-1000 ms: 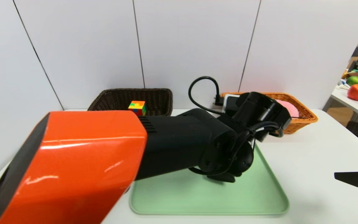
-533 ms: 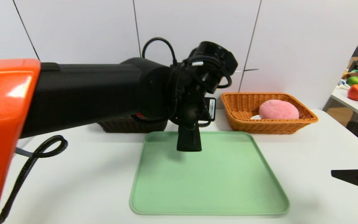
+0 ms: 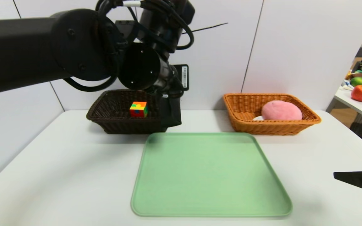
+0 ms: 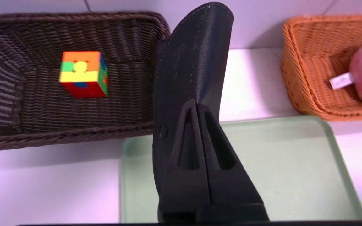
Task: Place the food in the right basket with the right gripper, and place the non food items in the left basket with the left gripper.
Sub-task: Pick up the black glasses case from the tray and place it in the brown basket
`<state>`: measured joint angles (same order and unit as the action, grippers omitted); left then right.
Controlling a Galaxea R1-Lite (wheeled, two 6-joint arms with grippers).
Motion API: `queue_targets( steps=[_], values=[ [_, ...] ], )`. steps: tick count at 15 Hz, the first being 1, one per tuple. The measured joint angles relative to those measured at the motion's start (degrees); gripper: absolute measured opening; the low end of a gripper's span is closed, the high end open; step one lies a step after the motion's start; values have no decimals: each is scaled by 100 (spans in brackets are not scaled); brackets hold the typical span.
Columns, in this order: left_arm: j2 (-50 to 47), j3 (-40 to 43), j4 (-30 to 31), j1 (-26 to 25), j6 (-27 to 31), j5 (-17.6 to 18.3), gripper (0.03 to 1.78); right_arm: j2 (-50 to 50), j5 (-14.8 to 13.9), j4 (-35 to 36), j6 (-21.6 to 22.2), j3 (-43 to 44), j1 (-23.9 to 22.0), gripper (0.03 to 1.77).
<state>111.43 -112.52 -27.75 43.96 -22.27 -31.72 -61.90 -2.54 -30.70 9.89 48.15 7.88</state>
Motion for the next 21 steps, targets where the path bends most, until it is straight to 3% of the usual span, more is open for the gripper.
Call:
queue_targets(
  steps=[7, 12, 17, 21],
  values=[
    [-151, -7, 41, -1150, 244, 105, 4, 44, 26, 0, 0, -15, 2, 170],
    [-13, -24, 126, -2120, 224, 942, 4, 33, 26, 0, -9, -9, 50, 170],
    [229, -46, 388, -2536, 306, 1497, 4, 20, 22, -4, -2, -13, 63, 170],
    [533, -49, 716, -2654, 371, 1557, 4, 22, 20, -6, -5, -17, 61, 170]
  ],
)
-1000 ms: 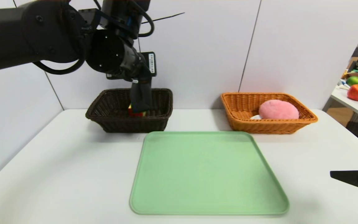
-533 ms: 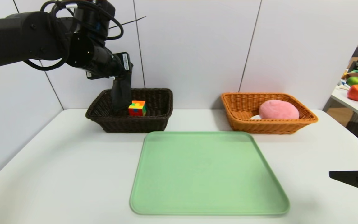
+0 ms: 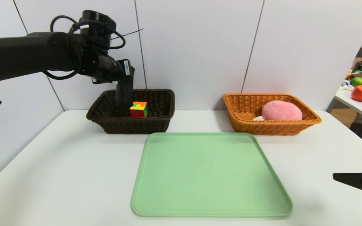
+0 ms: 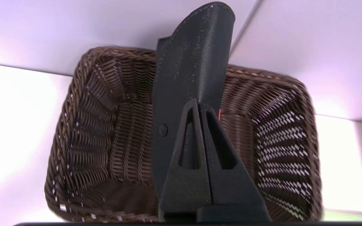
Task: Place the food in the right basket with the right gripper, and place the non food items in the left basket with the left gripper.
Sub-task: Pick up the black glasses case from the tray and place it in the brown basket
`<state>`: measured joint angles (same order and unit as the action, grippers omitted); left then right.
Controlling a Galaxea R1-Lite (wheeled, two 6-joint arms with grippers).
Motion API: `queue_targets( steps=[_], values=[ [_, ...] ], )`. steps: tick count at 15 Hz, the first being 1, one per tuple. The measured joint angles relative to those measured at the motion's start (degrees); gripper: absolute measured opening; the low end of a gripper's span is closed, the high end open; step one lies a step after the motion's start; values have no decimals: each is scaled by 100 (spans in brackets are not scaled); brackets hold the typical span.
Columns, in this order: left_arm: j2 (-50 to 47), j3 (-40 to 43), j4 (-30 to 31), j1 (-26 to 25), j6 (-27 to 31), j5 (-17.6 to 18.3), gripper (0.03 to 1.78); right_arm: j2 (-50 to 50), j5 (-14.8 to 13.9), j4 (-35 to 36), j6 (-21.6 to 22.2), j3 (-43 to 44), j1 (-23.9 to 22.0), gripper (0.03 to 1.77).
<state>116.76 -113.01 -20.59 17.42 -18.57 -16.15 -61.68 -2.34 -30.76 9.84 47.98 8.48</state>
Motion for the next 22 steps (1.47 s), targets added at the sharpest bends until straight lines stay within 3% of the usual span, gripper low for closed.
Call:
queue_targets(
  steps=[6, 9, 11, 13, 16, 22],
  values=[
    [217, 2, 45, -45, -238, -22, 4, 13, -2, 0, -2, -38, 2, 170],
    [197, 2, 20, 2, -877, -289, 4, 11, -2, 2, -2, -38, 5, 170],
    [184, 2, 15, 46, -998, -510, 4, 9, -2, 5, -15, -35, 9, 170],
    [173, 7, 0, 74, -951, -507, 4, 13, -2, 2, -4, -38, 11, 170],
    [160, 35, -29, 74, -262, -501, 4, 30, 0, -5, 0, -63, 6, 170],
    [94, 33, 44, 193, 2270, -104, 4, 52, 0, 0, -2, -124, 6, 170]
  ],
)
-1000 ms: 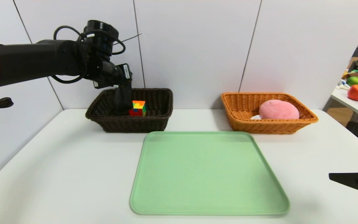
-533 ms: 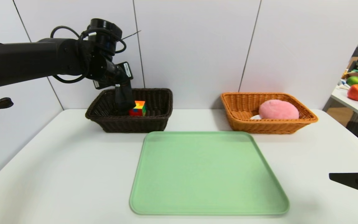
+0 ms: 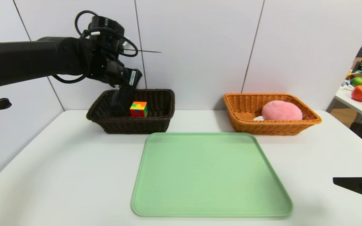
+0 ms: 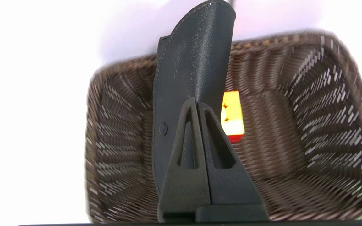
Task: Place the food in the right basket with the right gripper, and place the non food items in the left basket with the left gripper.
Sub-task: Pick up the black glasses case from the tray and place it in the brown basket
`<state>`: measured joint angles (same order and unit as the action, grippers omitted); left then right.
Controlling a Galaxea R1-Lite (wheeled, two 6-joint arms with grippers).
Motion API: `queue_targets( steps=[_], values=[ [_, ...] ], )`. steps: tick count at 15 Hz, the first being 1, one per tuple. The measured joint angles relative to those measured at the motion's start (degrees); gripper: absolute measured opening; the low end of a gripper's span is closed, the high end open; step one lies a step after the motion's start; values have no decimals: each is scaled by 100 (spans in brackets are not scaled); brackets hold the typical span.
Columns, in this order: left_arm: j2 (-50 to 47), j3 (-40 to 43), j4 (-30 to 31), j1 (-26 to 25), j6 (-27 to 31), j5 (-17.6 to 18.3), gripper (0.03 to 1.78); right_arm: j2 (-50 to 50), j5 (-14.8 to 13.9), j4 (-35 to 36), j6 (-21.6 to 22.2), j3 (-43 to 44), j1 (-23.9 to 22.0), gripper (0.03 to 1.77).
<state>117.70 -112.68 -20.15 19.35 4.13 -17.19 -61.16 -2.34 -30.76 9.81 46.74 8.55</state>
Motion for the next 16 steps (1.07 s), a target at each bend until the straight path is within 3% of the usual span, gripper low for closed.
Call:
queue_targets(
  steps=[5, 11, 13, 16],
  values=[
    [-1, -5, 69, 11, 2153, 556, 4, 59, -33, -6, 5, -52, -11, 170],
    [157, 121, 12, -160, 4267, 848, 4, 110, -41, -9, 22, -151, -30, 170],
    [173, 256, 9, -212, 4562, 1017, 4, 129, -46, -11, 13, -156, -56, 170],
    [195, 367, -77, -221, 4545, 1148, 4, 146, -44, -5, 13, -156, -65, 170]
  ],
)
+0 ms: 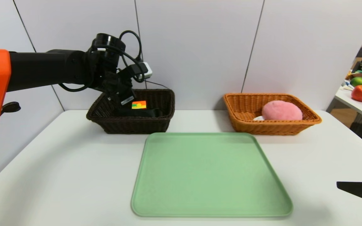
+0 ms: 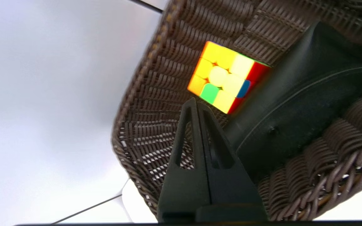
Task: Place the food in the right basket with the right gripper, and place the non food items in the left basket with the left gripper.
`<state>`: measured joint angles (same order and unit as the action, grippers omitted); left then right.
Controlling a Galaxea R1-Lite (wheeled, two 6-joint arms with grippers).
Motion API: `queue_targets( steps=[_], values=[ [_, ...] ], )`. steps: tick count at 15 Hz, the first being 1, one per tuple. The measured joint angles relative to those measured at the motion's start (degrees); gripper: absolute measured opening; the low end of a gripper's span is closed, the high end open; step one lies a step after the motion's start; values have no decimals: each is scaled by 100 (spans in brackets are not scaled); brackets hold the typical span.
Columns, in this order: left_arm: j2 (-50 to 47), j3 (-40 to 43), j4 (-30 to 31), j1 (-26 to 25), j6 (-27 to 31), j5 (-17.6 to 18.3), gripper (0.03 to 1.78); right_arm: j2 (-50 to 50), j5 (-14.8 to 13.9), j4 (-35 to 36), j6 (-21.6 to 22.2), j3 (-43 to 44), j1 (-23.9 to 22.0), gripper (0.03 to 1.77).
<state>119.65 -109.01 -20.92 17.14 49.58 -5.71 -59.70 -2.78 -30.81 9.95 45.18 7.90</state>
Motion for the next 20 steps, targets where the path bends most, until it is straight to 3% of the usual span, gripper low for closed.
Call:
queue_targets(
  steps=[4, 8, 12, 14, 17, 20],
  values=[
    [-11, -39, 15, 2, -118, 85, 65, 0, -5, 5, -2, 10, 0, 170],
    [-226, -216, -79, 33, -1259, 76, 108, 2, 9, 5, 2, 10, -11, 170],
    [-909, 50, -779, 113, -3338, -38, 134, 17, 39, 7, -2, 30, -11, 170],
    [-1475, 672, -1019, 118, -4354, -63, 142, 57, 46, 10, -9, 24, 0, 170],
    [-2483, 1985, -1091, 124, -5457, -99, 151, 110, 48, 5, -13, 0, 44, 170],
    [-3536, 3216, -1108, 124, -6165, -210, 157, 190, 59, 0, -44, -52, 65, 170]
  ],
)
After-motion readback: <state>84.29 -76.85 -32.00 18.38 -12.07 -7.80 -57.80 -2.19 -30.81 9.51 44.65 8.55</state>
